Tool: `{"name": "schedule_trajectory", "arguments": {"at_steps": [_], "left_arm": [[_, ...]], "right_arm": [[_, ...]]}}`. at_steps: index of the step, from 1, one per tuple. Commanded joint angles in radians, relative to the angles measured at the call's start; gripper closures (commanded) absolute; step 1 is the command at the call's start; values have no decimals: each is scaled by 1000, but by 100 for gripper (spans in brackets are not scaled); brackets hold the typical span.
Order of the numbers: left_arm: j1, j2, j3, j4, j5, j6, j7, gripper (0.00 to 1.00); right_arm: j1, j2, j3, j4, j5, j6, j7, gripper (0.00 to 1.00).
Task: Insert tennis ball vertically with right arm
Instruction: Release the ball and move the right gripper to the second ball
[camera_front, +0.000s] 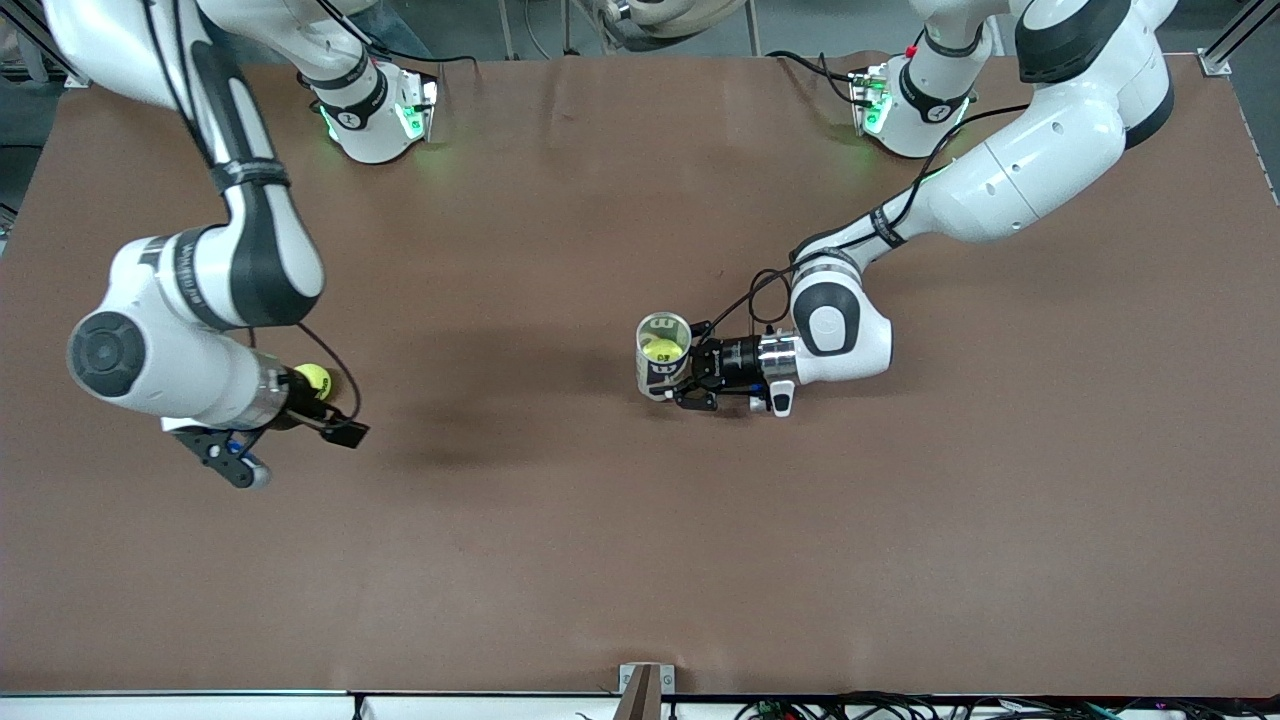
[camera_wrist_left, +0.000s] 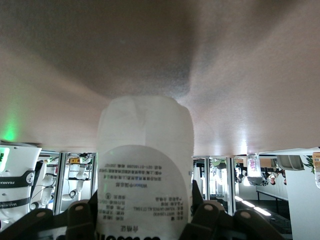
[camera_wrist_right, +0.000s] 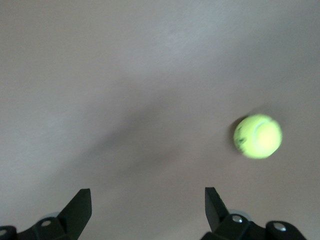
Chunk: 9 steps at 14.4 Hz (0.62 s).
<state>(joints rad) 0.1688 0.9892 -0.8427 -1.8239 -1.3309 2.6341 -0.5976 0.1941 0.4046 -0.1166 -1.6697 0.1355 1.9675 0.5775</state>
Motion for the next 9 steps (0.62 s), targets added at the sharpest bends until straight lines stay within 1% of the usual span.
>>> {"name": "schedule_trajectory", "arguments": {"at_steps": [1, 5, 7, 8, 9], "left_arm": [[-20, -14, 20, 9, -14, -13, 31, 35], [-22, -12, 20, 8, -14, -13, 35, 33], [-20, -14, 20, 8, -16, -13, 35, 31], [-20, -14, 22, 9, -16, -11, 35, 27], [-20, -12, 22, 8, -16, -11, 35, 26]], "right_arm": [[-62, -113, 23, -197, -31, 108, -125, 0], [-126, -176, 23, -333, -31, 163, -234, 0], [-153, -210, 23, -421, -31, 230, -284, 0], [-168, -219, 25, -465, -31, 272, -309, 0], [-174, -225, 25, -505, -31, 313, -323, 0]]}}
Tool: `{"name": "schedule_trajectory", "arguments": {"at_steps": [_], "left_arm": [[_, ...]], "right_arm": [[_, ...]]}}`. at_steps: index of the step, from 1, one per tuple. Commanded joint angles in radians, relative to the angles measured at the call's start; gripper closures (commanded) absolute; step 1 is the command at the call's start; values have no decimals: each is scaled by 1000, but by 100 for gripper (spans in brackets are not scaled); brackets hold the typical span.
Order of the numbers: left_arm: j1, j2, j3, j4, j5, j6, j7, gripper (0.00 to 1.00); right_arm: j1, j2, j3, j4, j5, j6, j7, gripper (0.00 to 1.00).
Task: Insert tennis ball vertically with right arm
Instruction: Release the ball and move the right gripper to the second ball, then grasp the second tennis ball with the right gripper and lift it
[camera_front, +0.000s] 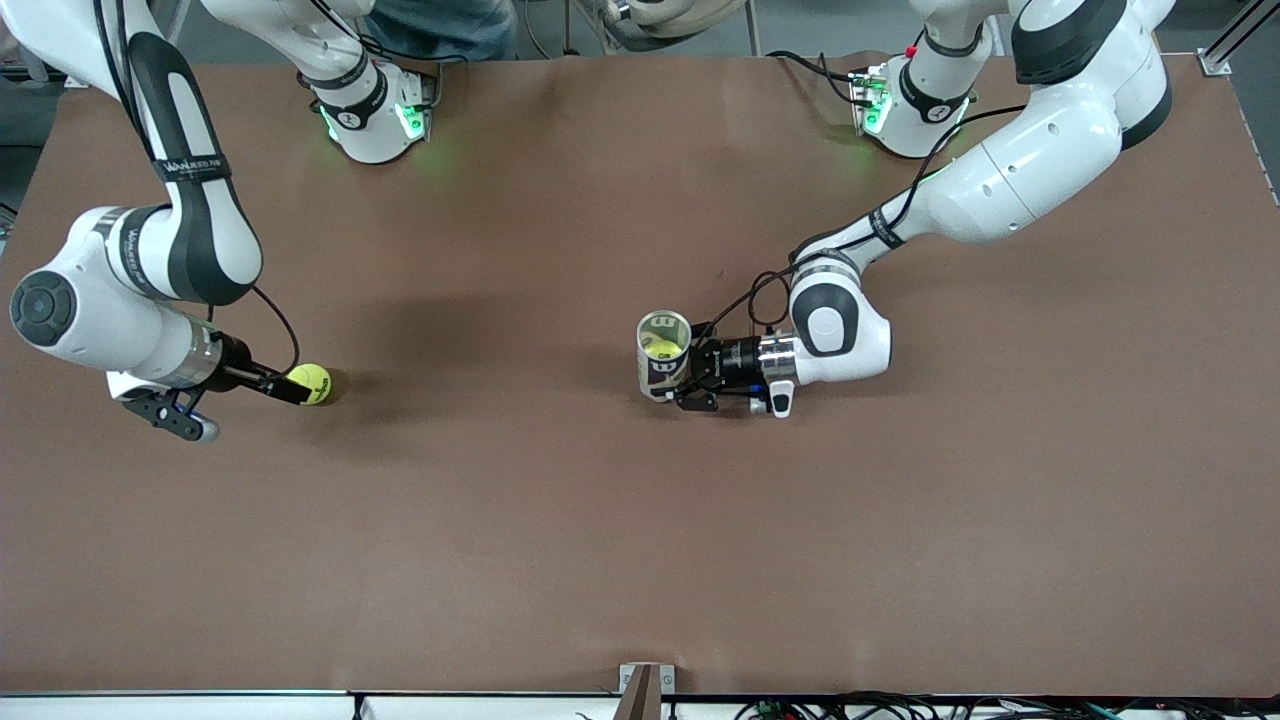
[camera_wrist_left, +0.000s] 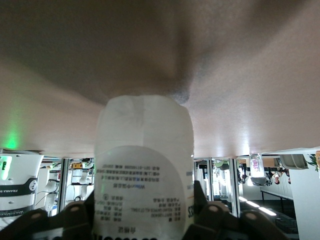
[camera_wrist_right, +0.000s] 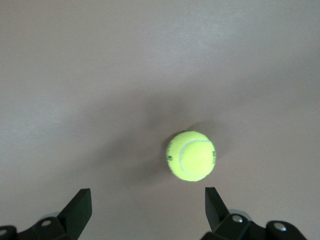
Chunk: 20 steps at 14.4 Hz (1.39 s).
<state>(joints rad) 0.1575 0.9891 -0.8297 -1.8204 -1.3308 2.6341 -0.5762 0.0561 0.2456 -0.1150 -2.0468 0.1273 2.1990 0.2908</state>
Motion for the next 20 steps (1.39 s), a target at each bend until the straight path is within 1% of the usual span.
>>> {"name": "schedule_trajectory", "arguments": {"at_steps": [1, 3, 5, 10, 15, 20], "left_arm": [[-9, -14, 9, 4, -16, -12, 13, 25], [-9, -14, 9, 6, -16, -12, 13, 25], [-9, -14, 9, 6, -16, -11, 13, 25], [-10, -12, 9, 12, -18, -11, 13, 31], [-21, -15, 9, 32, -21, -11, 4, 32], [-23, -17, 9, 32, -22, -11, 4, 33]], "right_arm": [[-36, -68, 23, -172, -23, 140, -38, 0], [-36, -60, 23, -217, -23, 224, -38, 0], [-35, -52, 23, -234, -23, 286, -39, 0], [-35, -23, 24, -233, -23, 320, -39, 0], [-33, 17, 24, -234, -23, 367, -38, 0], [-32, 66, 24, -236, -23, 373, -39, 0]]}}
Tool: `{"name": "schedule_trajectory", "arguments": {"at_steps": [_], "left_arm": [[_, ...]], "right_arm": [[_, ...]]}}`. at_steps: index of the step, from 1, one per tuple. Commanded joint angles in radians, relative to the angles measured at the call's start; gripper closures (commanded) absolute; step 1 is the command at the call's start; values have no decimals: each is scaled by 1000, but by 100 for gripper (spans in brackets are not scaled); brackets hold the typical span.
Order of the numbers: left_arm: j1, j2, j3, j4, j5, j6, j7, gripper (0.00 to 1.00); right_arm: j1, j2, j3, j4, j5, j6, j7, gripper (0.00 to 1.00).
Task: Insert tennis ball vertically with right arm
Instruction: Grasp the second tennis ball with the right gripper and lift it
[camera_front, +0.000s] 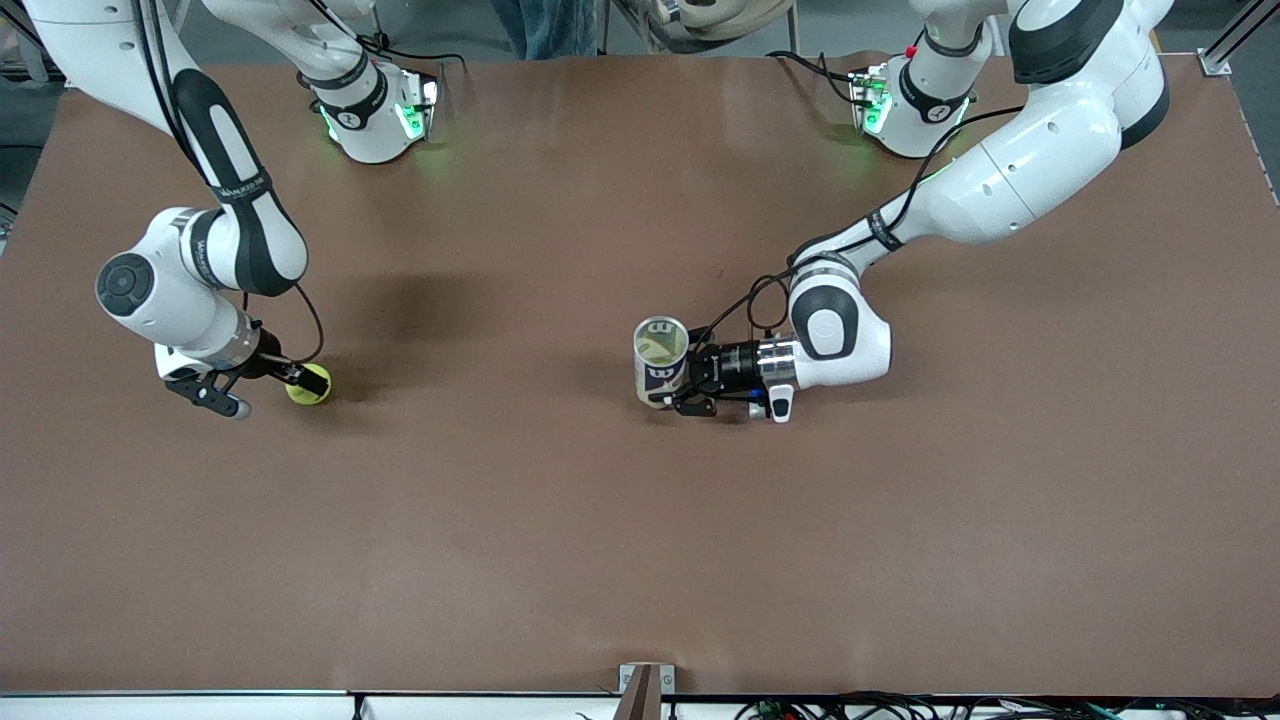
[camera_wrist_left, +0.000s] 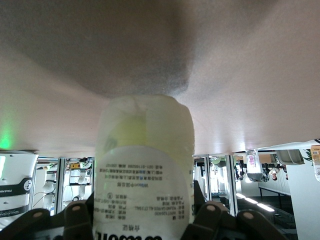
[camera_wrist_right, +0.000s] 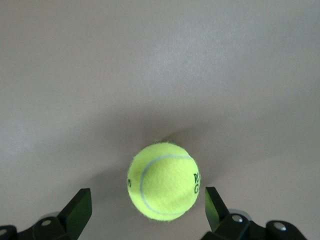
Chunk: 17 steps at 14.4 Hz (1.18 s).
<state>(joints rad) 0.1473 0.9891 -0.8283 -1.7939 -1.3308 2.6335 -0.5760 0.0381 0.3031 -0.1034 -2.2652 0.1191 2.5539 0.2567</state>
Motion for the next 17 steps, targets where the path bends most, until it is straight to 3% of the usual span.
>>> {"name": "schedule_trajectory", "arguments": {"at_steps": [1, 3, 4, 6, 7, 9, 12, 17], "left_arm": [[-12, -17, 8, 5, -22, -10, 4, 33], [-12, -17, 8, 5, -24, -10, 4, 33], [-12, -17, 8, 5, -24, -10, 4, 33], [-12, -17, 8, 5, -24, -10, 4, 33], [-12, -17, 8, 5, -24, -10, 4, 32], [-12, -17, 8, 5, -24, -10, 2, 32], [-12, -17, 8, 5, -24, -10, 4, 32], [-12, -15, 8, 5, -24, -10, 7, 32]], "right_arm": [[-14, 13, 13, -17, -15, 19, -4, 0], [-15, 30, 14, -17, -15, 19, -5, 6], [-15, 31, 13, -17, -15, 17, -5, 28], [-14, 31, 14, -16, -13, 11, -7, 92], [-15, 30, 14, -14, -13, 8, -7, 100], [-10, 19, 14, -8, -13, -10, 6, 100], [11, -47, 22, 68, -4, -205, 79, 100], [202, -108, 24, 267, 36, -487, 416, 100]]}}
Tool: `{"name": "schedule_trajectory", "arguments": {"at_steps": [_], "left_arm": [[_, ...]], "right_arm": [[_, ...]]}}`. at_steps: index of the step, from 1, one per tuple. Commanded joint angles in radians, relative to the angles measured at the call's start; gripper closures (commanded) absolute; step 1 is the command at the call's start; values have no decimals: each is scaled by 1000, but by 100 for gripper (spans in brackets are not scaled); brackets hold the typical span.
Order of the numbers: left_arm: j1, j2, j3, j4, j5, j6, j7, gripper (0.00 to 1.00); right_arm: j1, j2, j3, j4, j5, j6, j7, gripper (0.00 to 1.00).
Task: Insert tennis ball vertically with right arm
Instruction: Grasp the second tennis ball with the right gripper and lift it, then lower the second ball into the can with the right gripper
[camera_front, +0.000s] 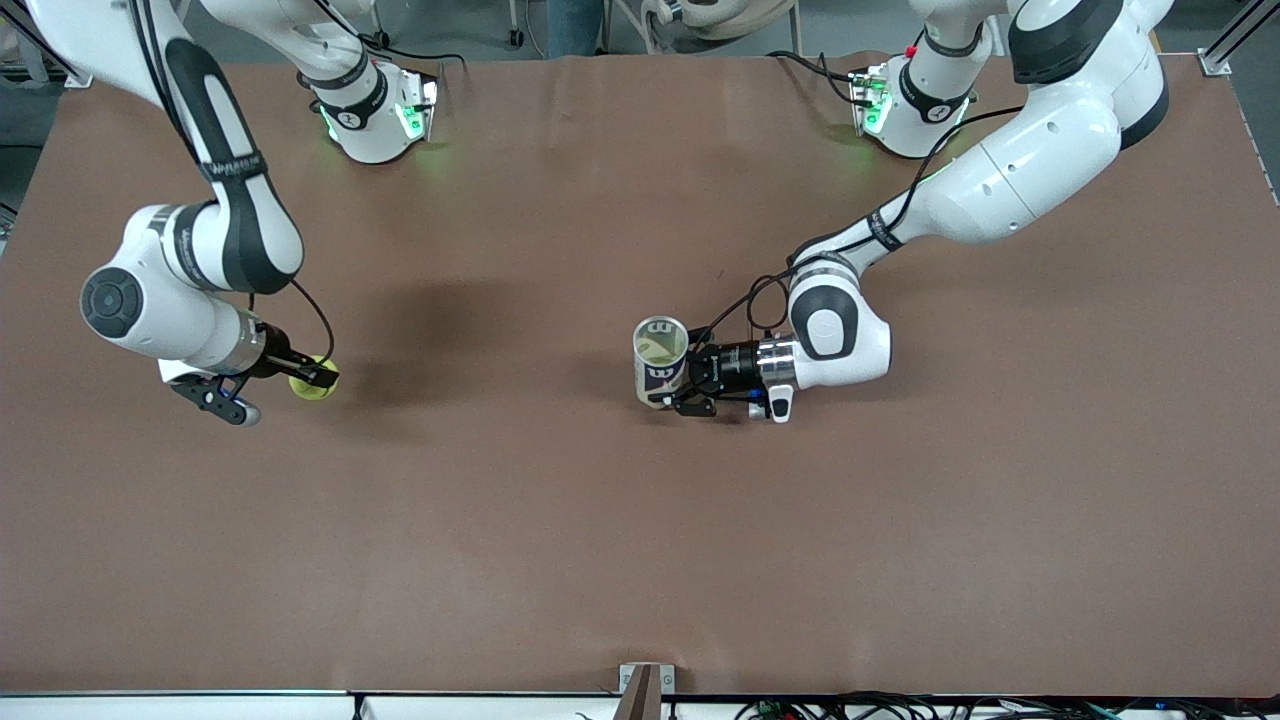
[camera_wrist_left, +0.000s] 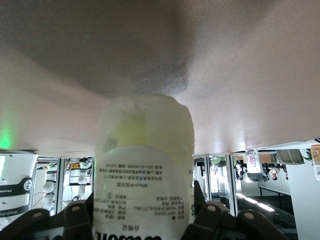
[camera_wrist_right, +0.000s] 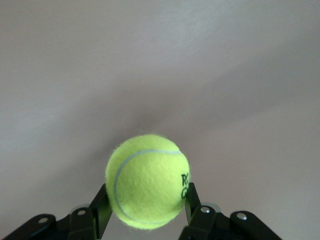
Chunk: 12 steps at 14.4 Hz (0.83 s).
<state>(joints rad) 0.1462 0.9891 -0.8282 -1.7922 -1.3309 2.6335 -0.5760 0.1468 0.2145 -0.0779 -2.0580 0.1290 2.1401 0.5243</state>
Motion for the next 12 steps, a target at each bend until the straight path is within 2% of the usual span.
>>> {"name": "schedule_trajectory", "arguments": {"at_steps": [1, 6, 10, 12], "left_arm": [[-11, -15, 8, 4, -24, -10, 7, 32], [-10, -15, 8, 4, -24, -10, 7, 32], [-11, -14, 9, 4, -24, -10, 7, 32], [-14, -14, 12, 5, -25, -10, 7, 32]], "right_arm": [[144, -17, -2, 112, 62, -104, 239, 100], [330, 17, -3, 321, 164, -134, 613, 100], [445, 101, -3, 501, 176, -135, 872, 100], [497, 146, -3, 556, 175, -131, 972, 100]]}}
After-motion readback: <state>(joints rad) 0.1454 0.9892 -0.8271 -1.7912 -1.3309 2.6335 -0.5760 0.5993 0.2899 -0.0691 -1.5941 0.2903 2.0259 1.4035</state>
